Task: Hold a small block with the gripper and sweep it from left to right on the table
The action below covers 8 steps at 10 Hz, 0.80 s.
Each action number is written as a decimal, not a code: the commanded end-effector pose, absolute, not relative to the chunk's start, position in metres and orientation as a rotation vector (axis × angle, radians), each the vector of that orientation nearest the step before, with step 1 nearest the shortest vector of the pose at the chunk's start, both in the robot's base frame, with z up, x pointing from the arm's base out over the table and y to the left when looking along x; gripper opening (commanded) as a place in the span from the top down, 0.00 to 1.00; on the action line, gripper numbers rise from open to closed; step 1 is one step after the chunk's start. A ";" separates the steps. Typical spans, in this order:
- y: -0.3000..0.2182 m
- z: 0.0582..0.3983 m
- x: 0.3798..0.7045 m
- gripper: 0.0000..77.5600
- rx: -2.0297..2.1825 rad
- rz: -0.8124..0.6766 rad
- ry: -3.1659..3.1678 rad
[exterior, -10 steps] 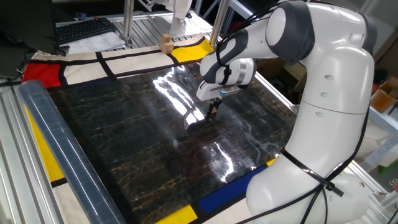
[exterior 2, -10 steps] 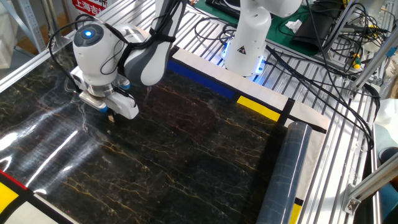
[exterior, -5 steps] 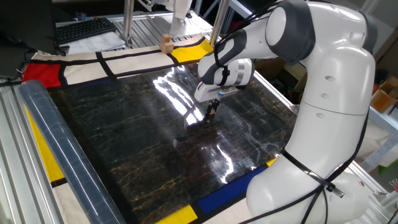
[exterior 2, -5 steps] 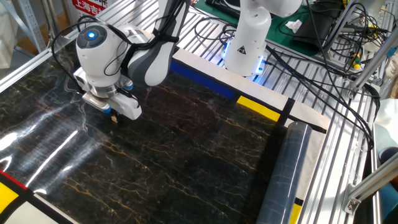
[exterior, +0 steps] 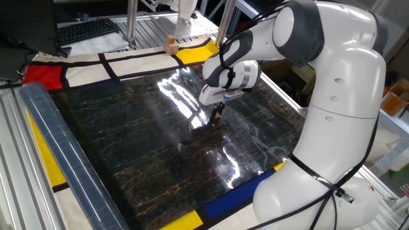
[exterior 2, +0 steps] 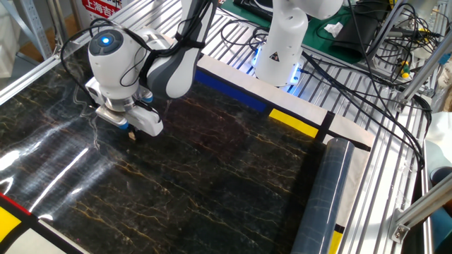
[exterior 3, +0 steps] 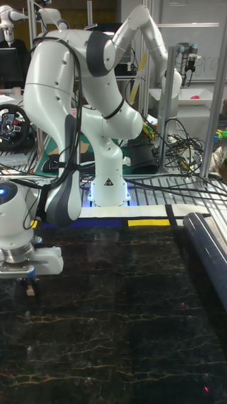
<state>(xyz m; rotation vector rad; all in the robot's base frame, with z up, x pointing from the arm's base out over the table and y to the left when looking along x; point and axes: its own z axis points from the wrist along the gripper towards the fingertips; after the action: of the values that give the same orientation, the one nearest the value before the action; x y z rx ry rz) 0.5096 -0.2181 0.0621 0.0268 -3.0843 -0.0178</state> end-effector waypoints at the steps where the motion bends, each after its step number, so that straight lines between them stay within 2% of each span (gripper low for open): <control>1: -0.212 0.062 0.507 0.99 0.028 -0.022 -3.084; 8: -0.201 0.062 0.504 0.99 0.039 -0.023 -3.085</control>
<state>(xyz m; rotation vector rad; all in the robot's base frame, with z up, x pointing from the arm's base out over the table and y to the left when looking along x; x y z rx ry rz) 0.5036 -0.2014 0.0619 0.0407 -3.0833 -0.0248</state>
